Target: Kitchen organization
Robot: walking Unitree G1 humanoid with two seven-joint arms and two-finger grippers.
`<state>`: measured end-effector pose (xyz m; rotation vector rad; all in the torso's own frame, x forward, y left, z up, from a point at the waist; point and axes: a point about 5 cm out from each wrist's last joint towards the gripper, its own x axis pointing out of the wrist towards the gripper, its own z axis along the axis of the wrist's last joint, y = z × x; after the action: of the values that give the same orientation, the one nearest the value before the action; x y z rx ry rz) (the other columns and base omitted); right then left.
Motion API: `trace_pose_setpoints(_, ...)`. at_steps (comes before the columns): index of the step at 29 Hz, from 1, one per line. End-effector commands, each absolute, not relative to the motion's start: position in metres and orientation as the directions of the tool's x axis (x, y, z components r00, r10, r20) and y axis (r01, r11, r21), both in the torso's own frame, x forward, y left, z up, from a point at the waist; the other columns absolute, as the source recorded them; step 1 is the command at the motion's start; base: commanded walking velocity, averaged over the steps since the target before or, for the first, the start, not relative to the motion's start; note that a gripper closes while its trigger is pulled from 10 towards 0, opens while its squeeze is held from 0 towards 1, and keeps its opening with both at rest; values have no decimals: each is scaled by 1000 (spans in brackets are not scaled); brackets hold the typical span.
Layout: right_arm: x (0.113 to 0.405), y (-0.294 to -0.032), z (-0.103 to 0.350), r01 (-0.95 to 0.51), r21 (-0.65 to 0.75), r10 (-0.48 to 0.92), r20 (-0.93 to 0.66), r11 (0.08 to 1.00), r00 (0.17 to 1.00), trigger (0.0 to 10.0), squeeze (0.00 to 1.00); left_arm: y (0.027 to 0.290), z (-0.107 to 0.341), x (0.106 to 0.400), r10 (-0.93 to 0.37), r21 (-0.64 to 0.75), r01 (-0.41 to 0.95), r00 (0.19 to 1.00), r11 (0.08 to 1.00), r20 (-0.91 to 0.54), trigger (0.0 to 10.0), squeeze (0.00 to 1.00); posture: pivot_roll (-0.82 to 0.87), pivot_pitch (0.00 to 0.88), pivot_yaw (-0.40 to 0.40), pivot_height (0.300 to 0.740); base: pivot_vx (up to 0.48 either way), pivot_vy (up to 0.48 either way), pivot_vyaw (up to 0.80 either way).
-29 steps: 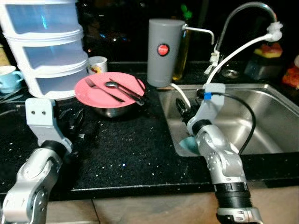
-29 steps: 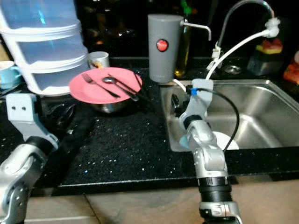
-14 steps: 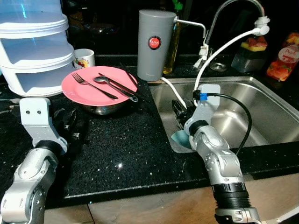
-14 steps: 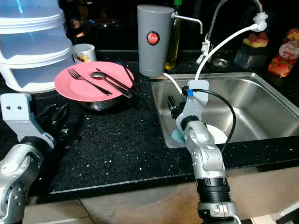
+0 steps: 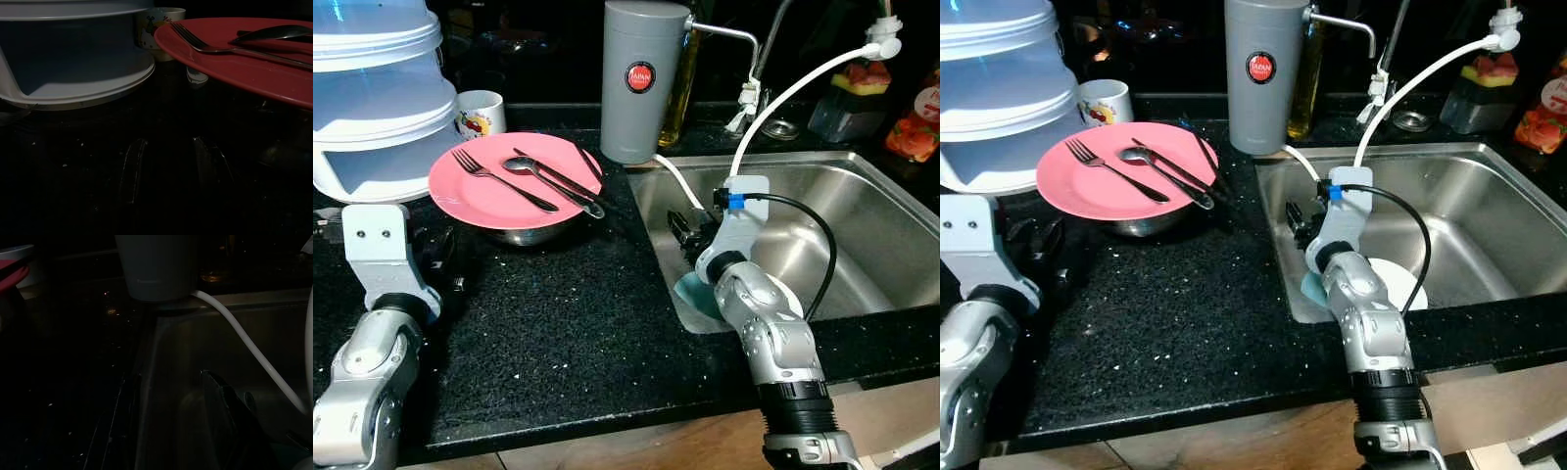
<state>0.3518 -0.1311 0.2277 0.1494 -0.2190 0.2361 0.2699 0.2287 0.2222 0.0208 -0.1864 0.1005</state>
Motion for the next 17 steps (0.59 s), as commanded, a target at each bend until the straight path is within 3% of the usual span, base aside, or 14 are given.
trace_pose_setpoints(1, 353, -132, 225, -247, 137, 216, 210, 959, 954, 10000, 0, 231, 220, 271, 105, 24, -110, 979, 994, 173, 10000, 0, 3, 73, -37, 740, 0, 0, 0)
trace_pose_setpoints(5, 353, -132, 226, -259, 132, 228, 211, 957, 951, 10000, 0, 235, 220, 271, 126, 17, -130, 979, 991, 161, 10000, 0, 4, 75, -37, 740, 0, 0, 0)
trace_pose_setpoints(13, 354, -130, 235, -316, 155, 270, 259, 936, 927, 10000, 0, 249, 219, 268, 151, 132, -170, 979, 977, 140, 10000, 0, 11, 74, -38, 740, 0, 0, 0)
trace_pose_setpoints(14, 354, -131, 236, -329, 168, 278, 266, 929, 923, 10000, 1000, 247, 218, 266, 140, 125, -158, 980, 979, 144, 10000, 0, 10, 74, -36, 740, 0, 0, 0)
trace_pose_setpoints(17, 355, -133, 238, -344, 187, 289, 270, 920, 919, 10000, 1000, 241, 217, 263, 96, 97, -112, 982, 989, 160, 10000, 0, 10, 71, -38, 740, 0, 0, 0)
